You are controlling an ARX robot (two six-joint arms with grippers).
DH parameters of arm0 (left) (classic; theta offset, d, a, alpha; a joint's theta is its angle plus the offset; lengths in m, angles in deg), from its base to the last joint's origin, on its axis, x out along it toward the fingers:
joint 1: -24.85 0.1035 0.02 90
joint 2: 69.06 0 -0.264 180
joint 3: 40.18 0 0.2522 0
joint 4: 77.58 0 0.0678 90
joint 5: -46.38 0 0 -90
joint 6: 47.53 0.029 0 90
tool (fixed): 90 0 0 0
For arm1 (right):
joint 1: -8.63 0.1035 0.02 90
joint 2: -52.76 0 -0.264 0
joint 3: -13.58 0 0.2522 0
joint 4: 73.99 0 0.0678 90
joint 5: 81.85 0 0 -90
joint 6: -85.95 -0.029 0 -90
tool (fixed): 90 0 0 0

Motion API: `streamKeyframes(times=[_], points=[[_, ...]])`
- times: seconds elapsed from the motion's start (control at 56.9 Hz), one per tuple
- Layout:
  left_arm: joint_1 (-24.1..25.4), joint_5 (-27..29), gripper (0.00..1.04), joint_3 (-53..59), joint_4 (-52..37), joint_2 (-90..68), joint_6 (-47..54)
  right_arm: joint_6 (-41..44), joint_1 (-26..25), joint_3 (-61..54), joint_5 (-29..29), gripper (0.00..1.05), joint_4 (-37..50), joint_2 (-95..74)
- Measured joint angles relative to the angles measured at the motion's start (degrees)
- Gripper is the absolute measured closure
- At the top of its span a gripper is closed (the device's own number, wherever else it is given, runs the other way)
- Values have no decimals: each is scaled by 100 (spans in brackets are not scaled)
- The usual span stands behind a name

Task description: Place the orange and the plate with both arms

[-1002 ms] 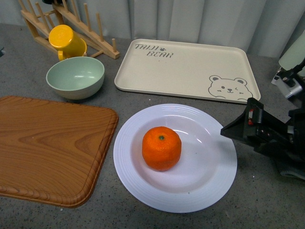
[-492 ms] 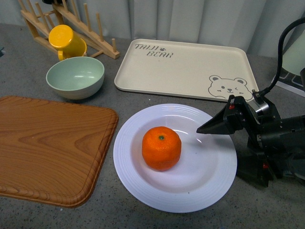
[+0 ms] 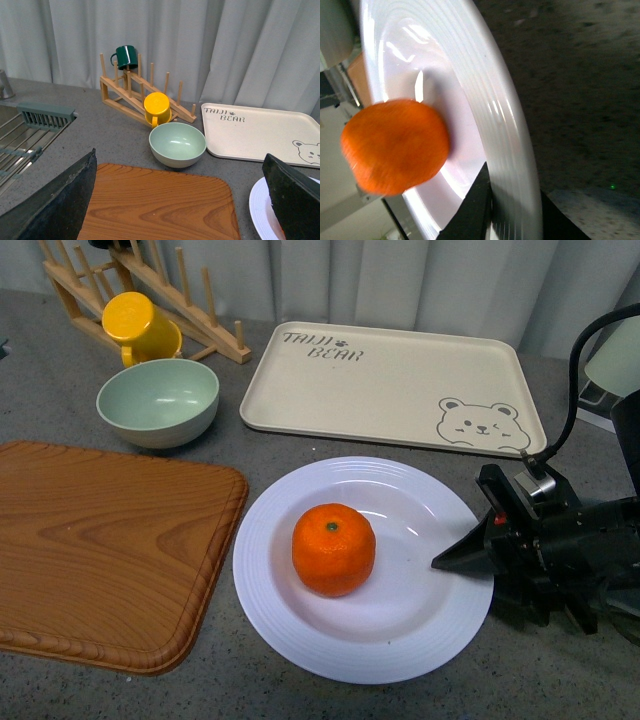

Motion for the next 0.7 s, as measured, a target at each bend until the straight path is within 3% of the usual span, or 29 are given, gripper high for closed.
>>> streamKeyframes(times=[0.088, 0.44, 0.703], points=[[0, 0, 7, 0, 0, 0, 0, 122, 0, 85, -122, 101, -55, 39], [0, -2, 7, 0, 0, 0, 0, 70, 2, -2, -214, 101, 297, 42], [0, 0, 7, 0, 0, 0, 0, -511, -46, -382, -387, 101, 1600, 269]])
